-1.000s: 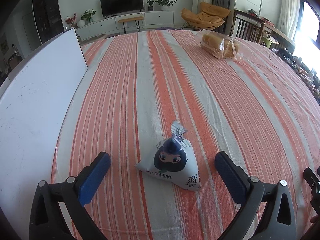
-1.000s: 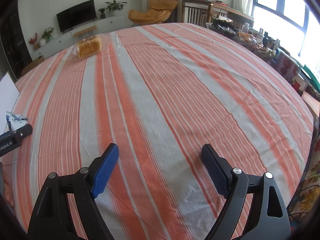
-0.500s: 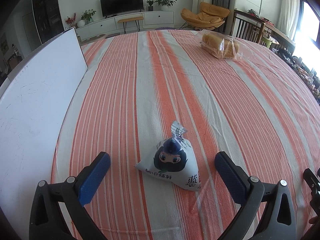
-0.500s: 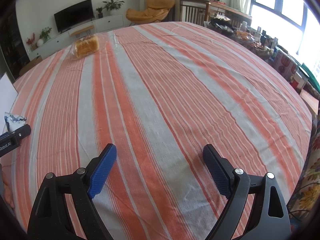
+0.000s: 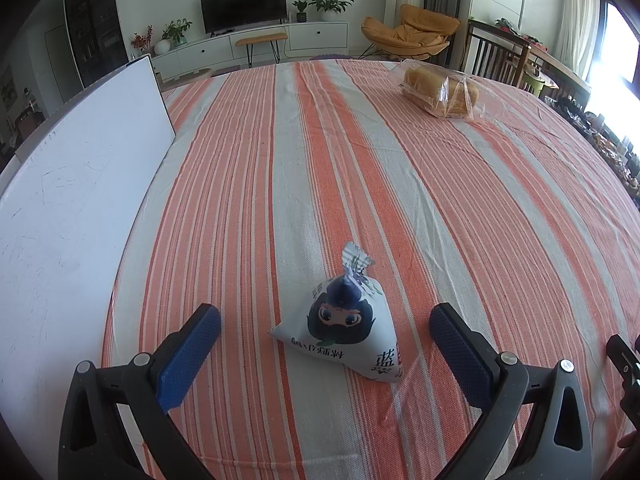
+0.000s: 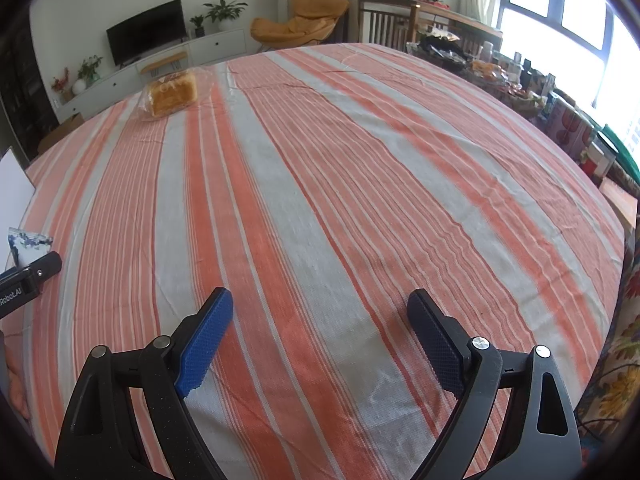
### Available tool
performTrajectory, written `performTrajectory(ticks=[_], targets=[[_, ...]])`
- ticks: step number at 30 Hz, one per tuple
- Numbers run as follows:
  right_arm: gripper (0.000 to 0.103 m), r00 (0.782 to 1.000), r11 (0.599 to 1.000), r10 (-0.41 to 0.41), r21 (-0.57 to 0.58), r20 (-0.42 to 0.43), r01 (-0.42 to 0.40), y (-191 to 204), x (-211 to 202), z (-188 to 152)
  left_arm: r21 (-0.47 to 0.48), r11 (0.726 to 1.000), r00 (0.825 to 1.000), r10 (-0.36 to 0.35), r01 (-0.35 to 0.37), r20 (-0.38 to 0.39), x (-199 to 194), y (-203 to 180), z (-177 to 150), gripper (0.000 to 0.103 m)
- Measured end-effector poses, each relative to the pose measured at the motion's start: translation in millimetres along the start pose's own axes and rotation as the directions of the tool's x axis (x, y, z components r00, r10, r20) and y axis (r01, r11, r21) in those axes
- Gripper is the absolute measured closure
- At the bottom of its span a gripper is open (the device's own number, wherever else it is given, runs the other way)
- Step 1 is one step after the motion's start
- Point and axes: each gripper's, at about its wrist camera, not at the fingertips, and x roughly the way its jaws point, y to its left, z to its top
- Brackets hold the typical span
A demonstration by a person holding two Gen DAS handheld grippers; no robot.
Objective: Organize snacks
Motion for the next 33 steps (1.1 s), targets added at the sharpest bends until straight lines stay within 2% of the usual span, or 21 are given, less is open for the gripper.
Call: performTrajectory(ticks=[27,30,33], targets=[[0.011,1.0,1.0,0.003,0.002,-0.014,-0.002,-1,1,3,0.0,1.0,1.0,0.0,0.0,0.0,0,0,0,0.0],[0.013,0.999,0.999,0.018,-0.026,-0.032,-0.019,3,3,17,0.001,1.0,1.0,0.0,0.0,0.0,0,0,0,0.0],[0.013,0.998,0.994,0.057,-0.097,0.027,-0.055,22,1,57,-0.003,1.0,1.0,0.002,-0.002,0.0,0,0,0,0.0]])
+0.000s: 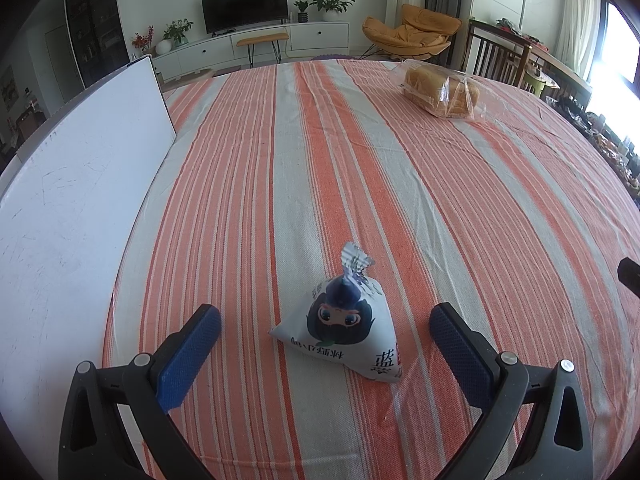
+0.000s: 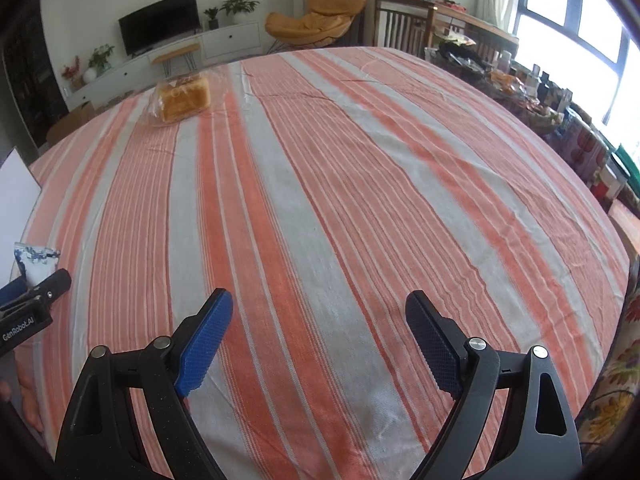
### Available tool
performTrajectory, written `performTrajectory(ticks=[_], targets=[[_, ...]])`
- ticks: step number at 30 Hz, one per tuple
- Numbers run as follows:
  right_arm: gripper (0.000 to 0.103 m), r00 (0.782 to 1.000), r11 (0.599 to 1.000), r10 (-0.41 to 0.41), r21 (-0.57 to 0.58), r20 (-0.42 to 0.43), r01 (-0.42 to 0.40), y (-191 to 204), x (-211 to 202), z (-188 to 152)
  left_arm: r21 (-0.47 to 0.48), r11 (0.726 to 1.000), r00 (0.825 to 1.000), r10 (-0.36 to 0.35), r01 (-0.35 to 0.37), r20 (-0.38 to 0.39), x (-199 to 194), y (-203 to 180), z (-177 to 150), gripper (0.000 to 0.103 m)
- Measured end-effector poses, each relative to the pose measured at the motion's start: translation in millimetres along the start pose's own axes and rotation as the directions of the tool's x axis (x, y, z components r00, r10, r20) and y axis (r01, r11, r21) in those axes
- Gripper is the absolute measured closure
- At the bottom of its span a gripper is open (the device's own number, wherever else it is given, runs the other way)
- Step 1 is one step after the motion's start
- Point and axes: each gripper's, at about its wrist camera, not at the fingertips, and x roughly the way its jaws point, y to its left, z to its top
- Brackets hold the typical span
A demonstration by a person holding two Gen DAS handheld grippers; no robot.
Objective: Organize snacks
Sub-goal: 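Grasp the bagged bread loaf with the right gripper and lift it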
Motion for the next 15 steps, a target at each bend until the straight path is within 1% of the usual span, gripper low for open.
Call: performTrajectory(ticks=[2,4,6,7,9,11,13,14,15], targets=[[0.013,0.996,0.998,0.062,-0.036,0.062,-0.06,13,2,37,0.0,1.0,1.0,0.0,0.0,0.0,1,0,0,0.0],[0.013,0.984,0.988,0.146,-0.06,0.1,-0.14,27,9,77,0.0,1.0,1.0,0.0,0.0,0.0,0,0,0,0.0],[0.013,0.97,0.973,0.225,-0.083,0.094,-0.218,44,26,113,0.0,1.0,1.0,0.0,0.0,0.0,0,0,0,0.0],[0.013,0.966,0.966,0.246,-0.098,0.079,-0.238,54,39,130,0.0,1.0,1.0,0.0,0.0,0.0,1,0,0,0.0],[0.013,0.963,0.957,0.264,-0.138,0.049,-0.255,77,65,156,0.0,1.0,1.0,0.0,0.0,0.0,0,0,0,0.0],[0.013,0.966,0.951,0.257,-0.179,0.005,-0.252,102,94,174,0.0,1.0,1.0,0.0,0.0,0.0,0,0,0,0.0],[0.013,0.975,0.949,0.22,-0.225,-0.036,-0.222,125,124,181,0.0,1.0,1.0,0.0,0.0,0.0,1,0,0,0.0],[0.013,0.983,0.95,0.172,-0.253,-0.069,-0.184,136,142,181,0.0,1.0,1.0,0.0,0.0,0.0,0,0,0,0.0],[0.011,0.986,0.952,0.11,-0.272,-0.127,-0.141,144,163,178,0.0,1.0,1.0,0.0,0.0,0.0,0,0,0,0.0]])
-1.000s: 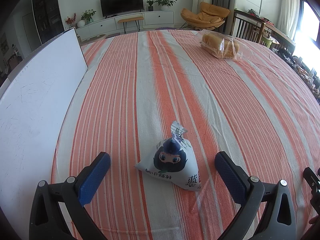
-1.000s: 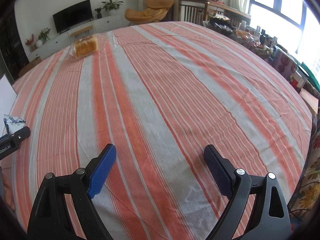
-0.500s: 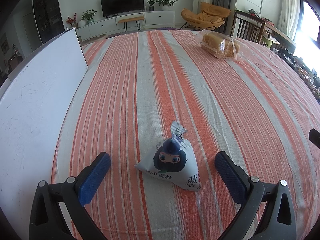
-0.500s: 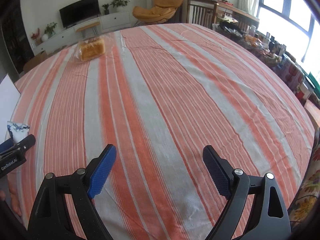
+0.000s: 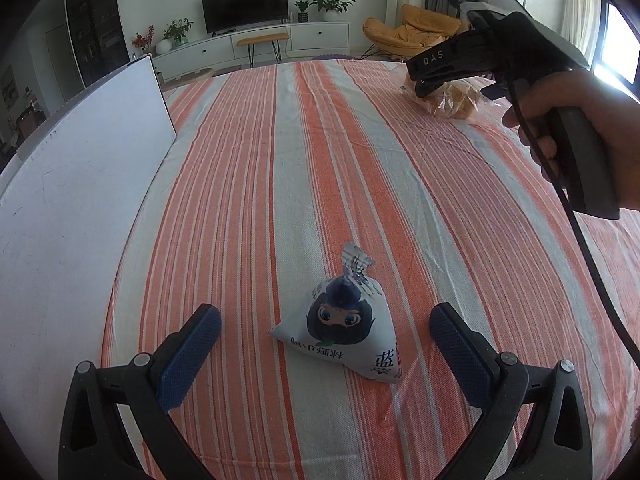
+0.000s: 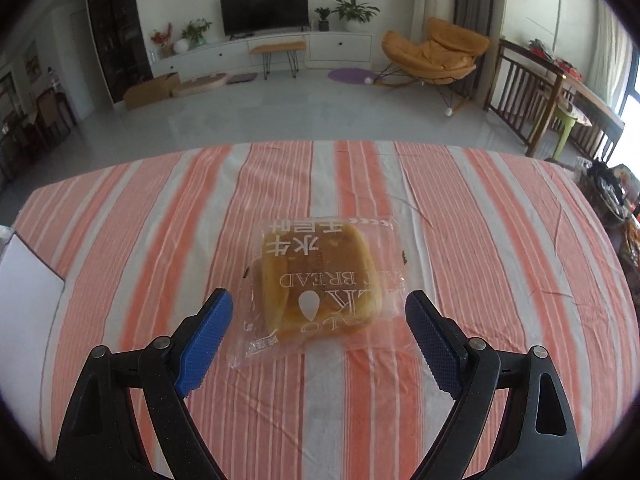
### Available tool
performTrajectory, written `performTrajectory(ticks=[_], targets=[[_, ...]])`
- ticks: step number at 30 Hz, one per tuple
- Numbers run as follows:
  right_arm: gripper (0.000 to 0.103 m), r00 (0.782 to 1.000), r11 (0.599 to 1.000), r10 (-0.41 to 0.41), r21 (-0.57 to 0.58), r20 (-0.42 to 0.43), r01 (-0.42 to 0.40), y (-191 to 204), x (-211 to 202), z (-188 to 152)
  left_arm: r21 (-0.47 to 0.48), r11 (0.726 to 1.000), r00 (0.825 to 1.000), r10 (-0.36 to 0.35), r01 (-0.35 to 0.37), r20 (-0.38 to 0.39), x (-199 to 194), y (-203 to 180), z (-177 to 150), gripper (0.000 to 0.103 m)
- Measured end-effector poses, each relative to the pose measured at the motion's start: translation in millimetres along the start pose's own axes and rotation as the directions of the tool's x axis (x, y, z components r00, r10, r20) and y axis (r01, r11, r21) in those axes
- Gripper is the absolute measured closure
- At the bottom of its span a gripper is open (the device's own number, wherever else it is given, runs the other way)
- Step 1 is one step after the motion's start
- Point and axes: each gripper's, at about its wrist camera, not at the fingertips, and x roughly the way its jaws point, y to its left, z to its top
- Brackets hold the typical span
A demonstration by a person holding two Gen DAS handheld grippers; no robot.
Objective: Organize snacks
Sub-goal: 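Grasp the bagged bread loaf with the right gripper and lift it, then hold the bread bag raised in the right gripper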
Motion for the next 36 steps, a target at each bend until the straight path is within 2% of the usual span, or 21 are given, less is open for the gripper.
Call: performTrajectory(ticks=[1,3,5,6,7,9,11,14,17,21,23,25,30,33,36], targets=[[0.007,0.999,1.0,-0.016,0.007,-0.043,0.017,3,16,-2,0.0,1.0,1.0,0.0,0.0,0.0,0,0,0,0.0],[0.006,0.999,0.998,-0.034,0.055,-0.027,0.036,3,22,-5,-0.001,1.0,1.0,0.0,0.0,0.0,0,0,0,0.0],[0.009,1.0,0.997,-0.02,0.078,-0.02,0.022,-2,20,-8,-0.001,1.0,1.0,0.0,0.0,0.0,1,1,0,0.0],[0.015,1.0,0.997,-0.014,0.074,-0.011,0.015,-4,16,-11,-0.001,1.0,1.0,0.0,0.0,0.0,1,0,0,0.0],[0.022,1.0,0.998,-0.003,0.067,0.004,0.002,-7,11,-15,-0.001,1.0,1.0,0.0,0.0,0.0,1,0,1,0.0],[0.025,0.998,0.994,0.056,0.088,0.019,-0.057,-18,-3,-27,-0.001,1.0,1.0,0.0,0.0,0.0,1,0,1,0.0],[0.026,0.996,0.99,0.078,0.112,0.04,-0.082,-29,-21,-44,-0.001,1.0,1.0,0.0,0.0,0.0,1,0,1,0.0],[0.026,0.997,0.992,0.038,0.117,0.069,-0.046,-39,-52,-82,-0.001,1.0,1.0,0.0,0.0,0.0,1,1,1,0.0],[0.026,0.995,0.999,-0.022,0.044,0.098,0.018,-37,-95,-135,-0.001,1.0,1.0,0.0,0.0,0.0,1,0,1,0.0],[0.023,0.99,0.981,-0.036,-0.186,0.139,0.062,-20,-146,-206,-0.001,1.0,1.0,0.0,0.0,0.0,1,0,1,0.0],[0.022,0.994,0.962,-0.054,-0.262,0.098,0.078,-17,-154,-231,-0.001,1.0,1.0,0.0,0.0,0.0,1,0,1,0.0],[0.022,0.996,0.956,-0.056,-0.285,0.066,0.073,-21,-159,-244,-0.001,1.0,1.0,0.0,0.0,0.0,1,0,1,0.0],[0.022,0.993,0.975,-0.023,-0.218,0.111,0.047,-38,-185,-255,-0.001,1.0,1.0,0.0,0.0,0.0,1,0,1,0.0],[0.021,0.992,0.993,0.035,-0.114,0.12,-0.021,-46,-190,-255,-0.001,1.0,1.0,0.0,0.0,0.0,1,0,1,0.0],[0.021,0.984,0.996,0.092,-0.012,0.154,-0.091,-49,-198,-260,-0.001,1.0,1.0,0.0,0.0,0.0,1,0,1,0.0]])
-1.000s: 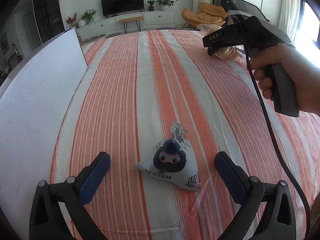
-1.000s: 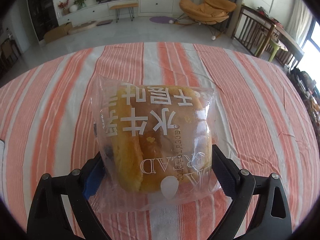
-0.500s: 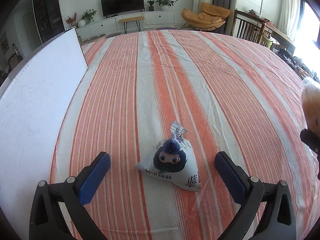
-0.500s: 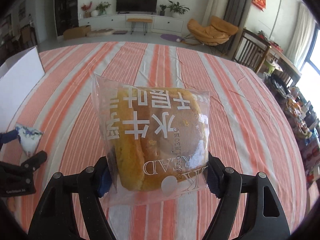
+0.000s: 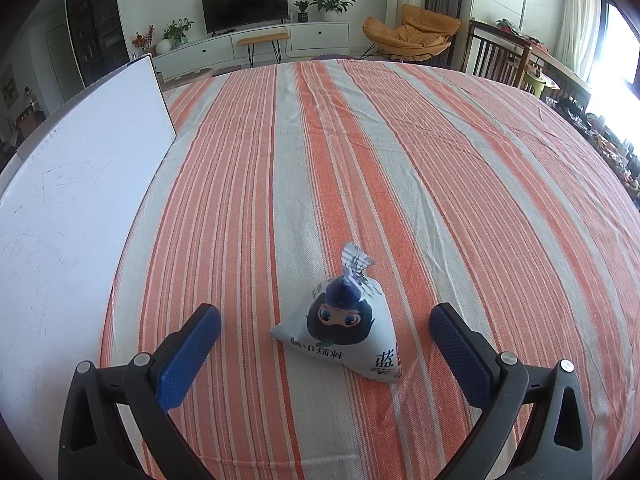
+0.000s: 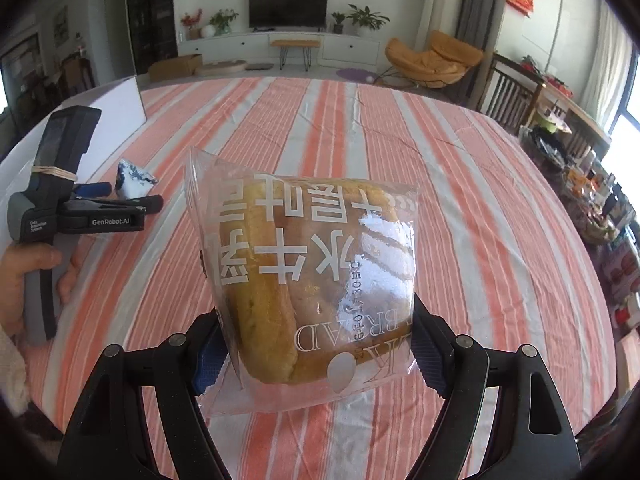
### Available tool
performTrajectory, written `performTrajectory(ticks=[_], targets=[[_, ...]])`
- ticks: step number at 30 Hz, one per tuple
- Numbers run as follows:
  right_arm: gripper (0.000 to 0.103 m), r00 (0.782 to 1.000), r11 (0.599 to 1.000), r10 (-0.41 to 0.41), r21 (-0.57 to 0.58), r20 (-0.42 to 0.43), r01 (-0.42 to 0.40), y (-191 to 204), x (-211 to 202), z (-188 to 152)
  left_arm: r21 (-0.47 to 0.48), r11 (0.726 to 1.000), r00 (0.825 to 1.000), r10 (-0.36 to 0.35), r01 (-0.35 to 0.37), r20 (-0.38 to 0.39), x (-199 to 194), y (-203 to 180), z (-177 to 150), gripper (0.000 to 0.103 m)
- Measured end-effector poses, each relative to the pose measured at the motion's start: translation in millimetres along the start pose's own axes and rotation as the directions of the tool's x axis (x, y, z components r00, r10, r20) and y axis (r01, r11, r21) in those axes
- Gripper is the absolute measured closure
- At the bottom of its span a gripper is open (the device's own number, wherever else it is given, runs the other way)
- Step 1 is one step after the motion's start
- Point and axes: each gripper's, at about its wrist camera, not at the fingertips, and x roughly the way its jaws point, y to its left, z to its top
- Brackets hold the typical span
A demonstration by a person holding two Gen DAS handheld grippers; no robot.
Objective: Organize snacks
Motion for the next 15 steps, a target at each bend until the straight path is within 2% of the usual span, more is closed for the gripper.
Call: performTrajectory(ticks=[3,5,8,11,15], targets=[[0.021,0.999,0.995,0.023,0.099,0.038,-0.027,-1,-6,-4,0.0,1.0,1.0,0.0,0.0,0.0,0,0,0,0.0],[0.021,1.0,0.992,-0.006,0.128,0.026,0.002,2,-3,-4,0.0,1.0,1.0,0.0,0.0,0.0,0,0,0,0.0],[0.021,0.999,0.995,-0.054,0.088,-0.007,0.054,13,2,-3,0.0,1.0,1.0,0.0,0.0,0.0,0,0,0,0.0],[0.021,0.997,0.995,-0.073,0.061,0.006,0.073,17,-1,-6,0.0,1.0,1.0,0.0,0.0,0.0,0,0,0,0.0],[0.021,0.997,0.992,-0.065,0.113,0.029,0.062,15,-7,-11,0.0,1.0,1.0,0.0,0.0,0.0,0,0,0,0.0]])
